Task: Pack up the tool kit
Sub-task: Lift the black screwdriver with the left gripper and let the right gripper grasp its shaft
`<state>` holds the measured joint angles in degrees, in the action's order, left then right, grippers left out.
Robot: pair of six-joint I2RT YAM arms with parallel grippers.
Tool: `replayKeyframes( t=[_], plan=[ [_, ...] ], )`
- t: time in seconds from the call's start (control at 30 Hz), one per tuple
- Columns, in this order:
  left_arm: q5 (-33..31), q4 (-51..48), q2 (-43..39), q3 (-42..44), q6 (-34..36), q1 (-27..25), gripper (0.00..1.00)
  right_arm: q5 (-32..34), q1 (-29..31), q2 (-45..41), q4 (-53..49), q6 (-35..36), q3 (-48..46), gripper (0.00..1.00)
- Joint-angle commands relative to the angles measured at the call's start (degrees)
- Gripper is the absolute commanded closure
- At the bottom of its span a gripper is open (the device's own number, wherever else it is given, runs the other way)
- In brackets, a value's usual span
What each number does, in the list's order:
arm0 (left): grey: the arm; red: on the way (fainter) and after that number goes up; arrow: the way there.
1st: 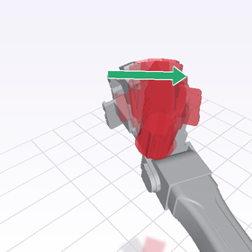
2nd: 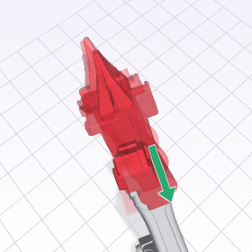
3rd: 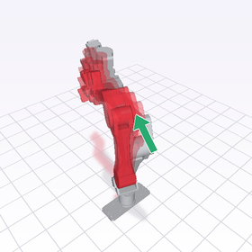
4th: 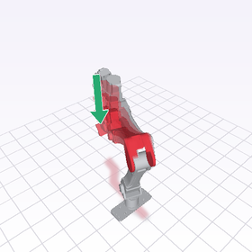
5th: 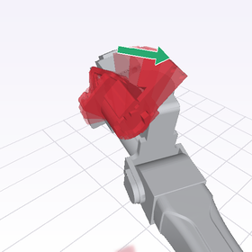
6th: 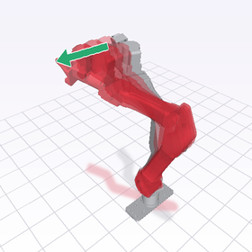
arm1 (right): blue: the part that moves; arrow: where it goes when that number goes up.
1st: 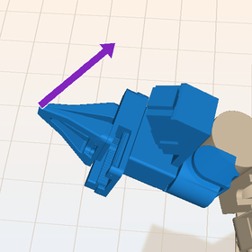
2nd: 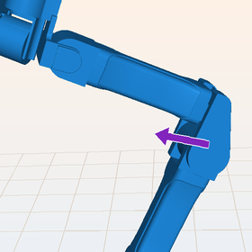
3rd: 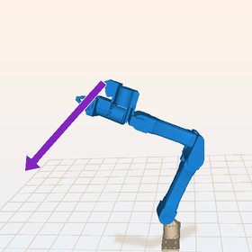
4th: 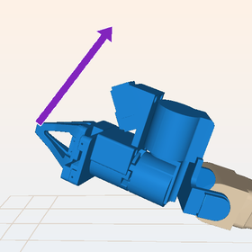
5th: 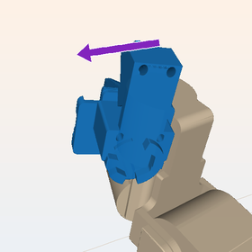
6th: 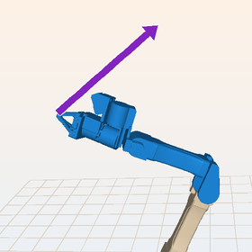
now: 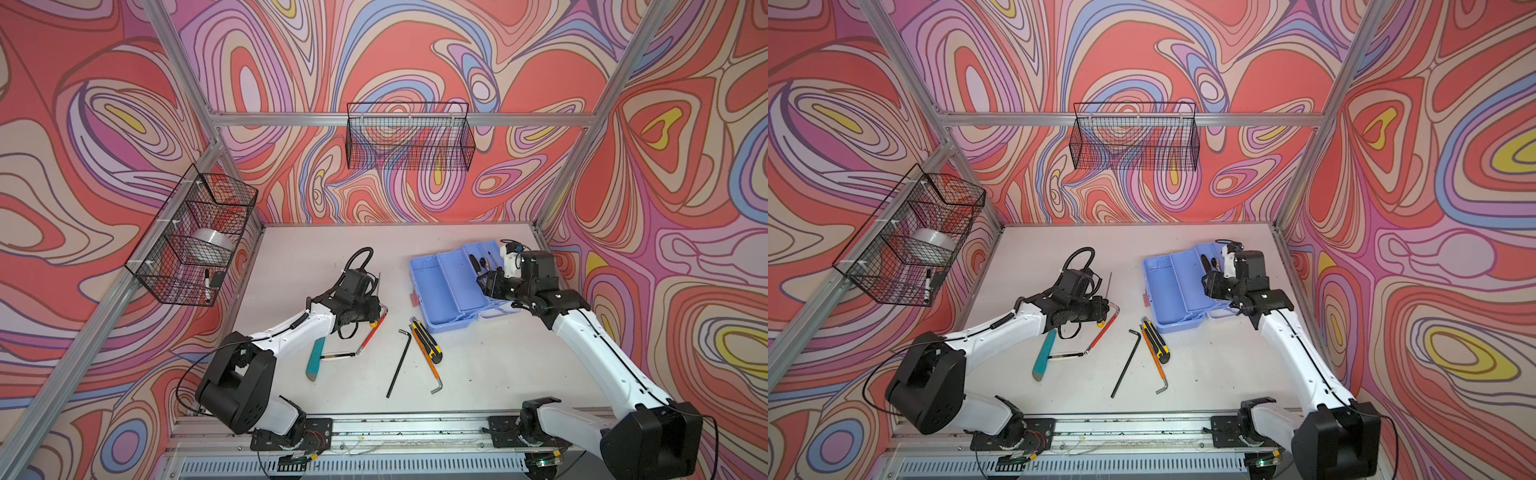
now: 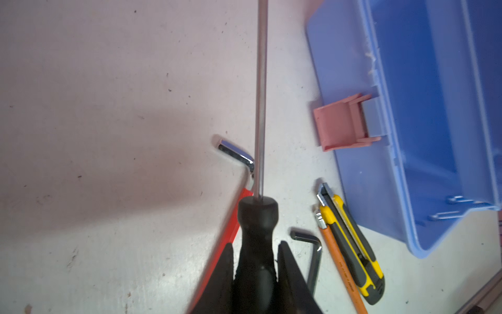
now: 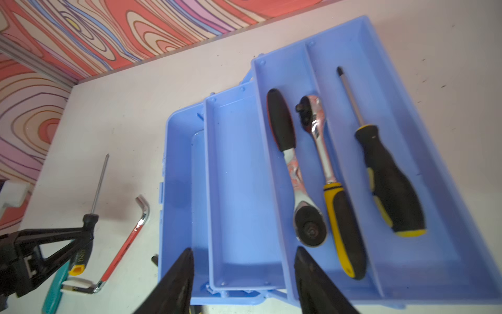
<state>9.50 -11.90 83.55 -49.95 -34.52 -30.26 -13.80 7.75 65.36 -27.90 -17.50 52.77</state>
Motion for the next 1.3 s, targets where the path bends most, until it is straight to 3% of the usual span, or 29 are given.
replayKeyframes(
  t=[0.0,0.13,0.4,0.63,1.1,1.27],
  plan=[
    [4.6,9.5,-2.3,2.7,-5.6,0.2,0.95,-5.9,3.2,-1.8,8.7,-8.2,-3.8,0.38],
    [7.3,15.7,-2.7,3.2,-9.1,-0.3,0.95,-2.5,10.4,-0.5,12.5,-11.8,-5.5,0.38],
    [6.7,16.7,-2.3,0.4,-9.3,-5.8,0.95,-0.8,17.6,5.5,23.4,-19.2,-6.2,0.40],
    [4.5,18.9,-1.1,-0.7,-9.4,-10.6,0.95,-1.2,20.9,12.3,24.6,-20.2,-1.6,0.47],
    [6.1,20.4,-0.1,-2.5,-8.6,-13.6,0.95,-1.4,23.3,17.6,28.1,-21.8,1.8,0.60],
    [6.5,20.6,0.4,-3.0,-8.6,-13.8,0.95,-3.0,23.4,19.1,29.7,-22.7,3.0,0.70]
  ],
)
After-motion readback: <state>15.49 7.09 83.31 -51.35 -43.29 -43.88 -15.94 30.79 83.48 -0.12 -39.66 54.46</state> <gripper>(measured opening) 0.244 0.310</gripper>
